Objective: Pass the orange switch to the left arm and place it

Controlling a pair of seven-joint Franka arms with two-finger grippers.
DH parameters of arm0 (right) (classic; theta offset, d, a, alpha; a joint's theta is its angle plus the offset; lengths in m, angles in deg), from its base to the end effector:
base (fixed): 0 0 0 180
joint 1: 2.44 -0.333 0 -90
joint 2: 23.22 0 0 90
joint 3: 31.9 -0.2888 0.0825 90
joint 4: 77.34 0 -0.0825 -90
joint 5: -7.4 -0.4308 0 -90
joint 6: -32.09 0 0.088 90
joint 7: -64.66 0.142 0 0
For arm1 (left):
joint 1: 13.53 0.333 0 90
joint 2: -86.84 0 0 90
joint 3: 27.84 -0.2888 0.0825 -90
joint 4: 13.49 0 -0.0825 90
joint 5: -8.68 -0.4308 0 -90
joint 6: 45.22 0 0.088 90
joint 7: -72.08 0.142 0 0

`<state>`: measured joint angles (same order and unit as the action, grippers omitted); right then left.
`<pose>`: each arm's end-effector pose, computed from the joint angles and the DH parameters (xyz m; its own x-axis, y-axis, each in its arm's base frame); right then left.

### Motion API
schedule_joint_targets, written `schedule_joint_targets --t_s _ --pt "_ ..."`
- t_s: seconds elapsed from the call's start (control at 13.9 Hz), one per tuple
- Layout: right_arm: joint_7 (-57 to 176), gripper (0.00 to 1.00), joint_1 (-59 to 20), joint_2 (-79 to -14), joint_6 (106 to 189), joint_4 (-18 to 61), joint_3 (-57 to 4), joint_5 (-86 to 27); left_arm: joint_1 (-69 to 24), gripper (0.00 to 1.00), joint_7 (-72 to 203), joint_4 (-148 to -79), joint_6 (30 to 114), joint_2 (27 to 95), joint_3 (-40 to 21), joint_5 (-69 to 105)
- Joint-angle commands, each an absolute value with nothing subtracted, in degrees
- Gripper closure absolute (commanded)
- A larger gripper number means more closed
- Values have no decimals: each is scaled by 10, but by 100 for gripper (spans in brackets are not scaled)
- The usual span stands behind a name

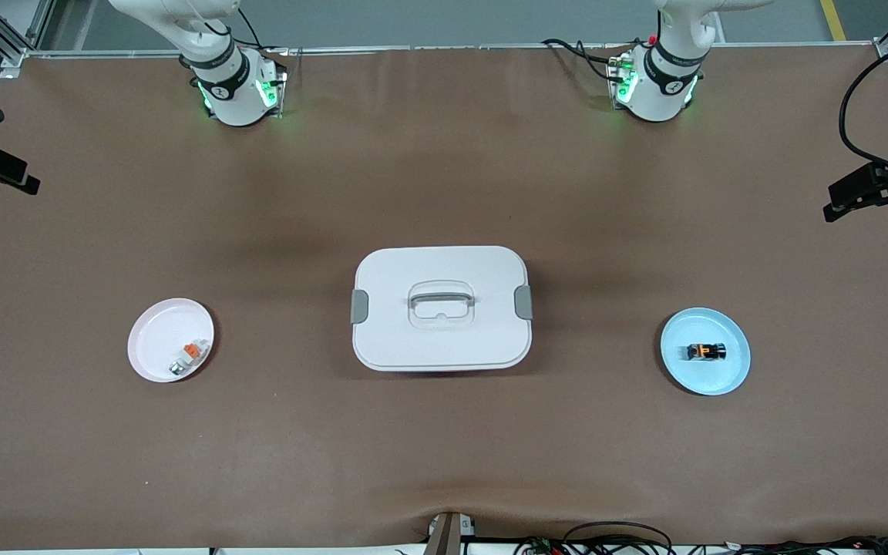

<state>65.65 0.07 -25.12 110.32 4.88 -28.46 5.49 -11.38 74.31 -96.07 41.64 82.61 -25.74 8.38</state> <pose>0.5825 -0.0549 0.5949 0.9882 -0.1137 -0.1030 -0.1173 -0.9927 -0.0294 0.6172 0.0020 0.5794 0.9993 -0.0377 0.0008 -0.0376 -0.9993 -0.0026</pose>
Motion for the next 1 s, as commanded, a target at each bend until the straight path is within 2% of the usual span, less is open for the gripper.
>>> schedule_joint_targets --t_s 0.0,0.93 --pt "657 0 5 -246 1104 49 -287 52 -122 0 754 -971 417 839 -269 93" --pt "656 0 4 -246 1112 48 -289 48 -110 0 709 -957 411 839 -264 110"
